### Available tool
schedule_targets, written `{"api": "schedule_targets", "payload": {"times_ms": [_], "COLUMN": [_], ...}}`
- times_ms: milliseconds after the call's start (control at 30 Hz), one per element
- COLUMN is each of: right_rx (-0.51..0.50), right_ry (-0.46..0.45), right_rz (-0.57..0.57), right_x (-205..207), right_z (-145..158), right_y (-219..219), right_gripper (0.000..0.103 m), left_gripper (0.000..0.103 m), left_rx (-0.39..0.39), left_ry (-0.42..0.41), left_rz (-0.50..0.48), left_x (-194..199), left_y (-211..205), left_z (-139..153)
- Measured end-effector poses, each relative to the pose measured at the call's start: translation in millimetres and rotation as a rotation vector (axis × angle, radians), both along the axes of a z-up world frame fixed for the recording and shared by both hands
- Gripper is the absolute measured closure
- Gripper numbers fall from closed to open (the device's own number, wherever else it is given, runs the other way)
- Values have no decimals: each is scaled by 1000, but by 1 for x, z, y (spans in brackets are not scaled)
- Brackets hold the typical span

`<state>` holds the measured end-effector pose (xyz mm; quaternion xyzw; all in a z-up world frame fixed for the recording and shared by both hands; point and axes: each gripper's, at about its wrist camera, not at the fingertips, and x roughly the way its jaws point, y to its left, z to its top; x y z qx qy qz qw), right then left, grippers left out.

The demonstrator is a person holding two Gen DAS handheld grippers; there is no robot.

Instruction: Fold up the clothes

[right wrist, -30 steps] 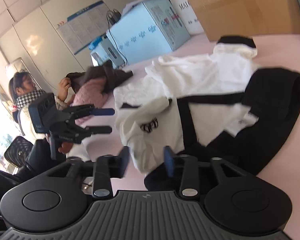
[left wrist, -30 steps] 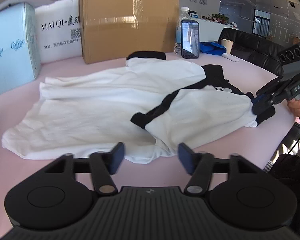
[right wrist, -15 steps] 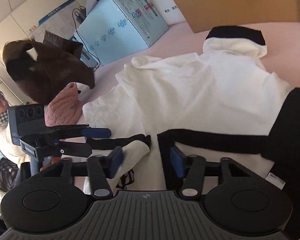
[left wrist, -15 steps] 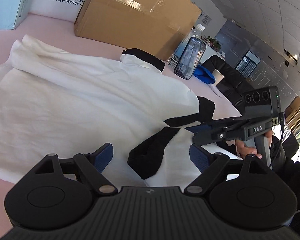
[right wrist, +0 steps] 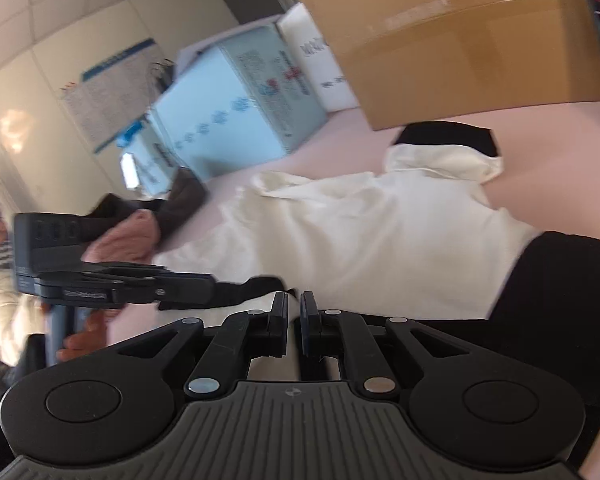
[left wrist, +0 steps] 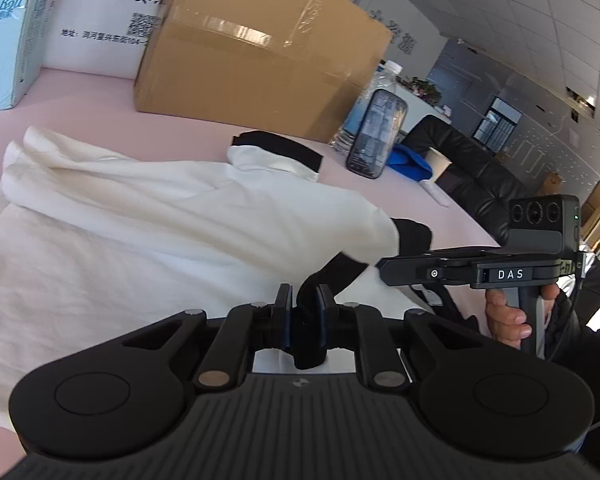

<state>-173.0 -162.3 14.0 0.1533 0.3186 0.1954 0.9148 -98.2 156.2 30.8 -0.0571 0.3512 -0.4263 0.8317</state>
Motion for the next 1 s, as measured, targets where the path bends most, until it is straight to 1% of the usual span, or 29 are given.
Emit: {"api": "schedule_targets", "payload": {"times_ms": [67, 100, 133, 167, 200, 233, 267, 300, 333, 367, 400, 433, 467, 500, 533, 567, 633, 667, 767, 867, 900, 933, 967, 1000], "right_rx": [-1, -1, 20, 40, 60, 88, 104, 131, 172, 184, 211, 225, 235, 247, 235, 210, 175, 165, 170, 155, 136, 125, 125, 137], "right_ry": [14, 21, 1, -33, -67, -126, -154, -182, -191, -184, -147, -115, -84, -34, 18, 43, 88, 109, 125, 119, 105, 88, 56, 32], "right_rz": [-30, -45, -56, -57, -57, -24, 4, 59, 137, 169, 252, 286, 309, 341, 348, 333, 306, 294, 291, 286, 251, 217, 180, 163], "right_x": [4, 6, 4, -1, -5, -13, -17, -22, -27, -27, -28, -27, -26, -24, -21, -19, -16, -15, -16, -21, -24, -25, -27, -28], "right_z": [-4, -6, -3, 0, 3, 9, 12, 15, 16, 17, 15, 12, 9, 4, -1, -5, -10, -12, -11, -7, -3, -1, 3, 6], "right_y": [-6, -9, -13, -17, -21, -23, -22, -21, -18, -15, -9, -5, -1, 3, 7, 9, 10, 9, 6, 2, -3, -6, -12, -17], "right_gripper": [90, 79, 61, 57, 56, 55, 53, 53, 53, 53, 53, 52, 50, 49, 49, 49, 49, 49, 49, 46, 38, 34, 34, 34], "left_gripper": [91, 91, 90, 84, 80, 69, 59, 55, 48, 41, 38, 36, 36, 37, 37, 37, 37, 38, 38, 38, 38, 38, 36, 31], "left_rx": [47, 82, 116, 132, 126, 121, 103, 64, 21, -24, -72, -109, -130, -134, -102, -64, -26, -23, -67, -89, -92, -89, -85, -78], "left_ry": [8, 6, -2, -19, -37, -55, -71, -83, -93, -94, -83, -61, -25, 1, 9, 17, 62, 80, 114, 120, 117, 104, 86, 67], "left_rz": [76, 125, 174, 207, 221, 235, 236, 211, 171, 123, 64, 9, -42, -80, -96, -99, -88, -85, -72, -40, -25, -2, 31, 72], "left_x": [8, 12, 15, 14, 13, 11, 7, 1, -5, -11, -17, -20, -22, -24, -27, -27, -21, -18, -13, -15, -15, -16, -18, -19], "left_y": [2, 3, 4, 6, 9, 12, 14, 15, 14, 13, 9, 4, -4, -12, -22, -28, -33, -34, -26, -15, -12, -7, 0, 7], "left_z": [-7, -9, -11, -10, -7, -4, 0, 5, 10, 14, 16, 17, 15, 12, 7, 1, -11, -16, -19, -19, -18, -16, -13, -9]}}
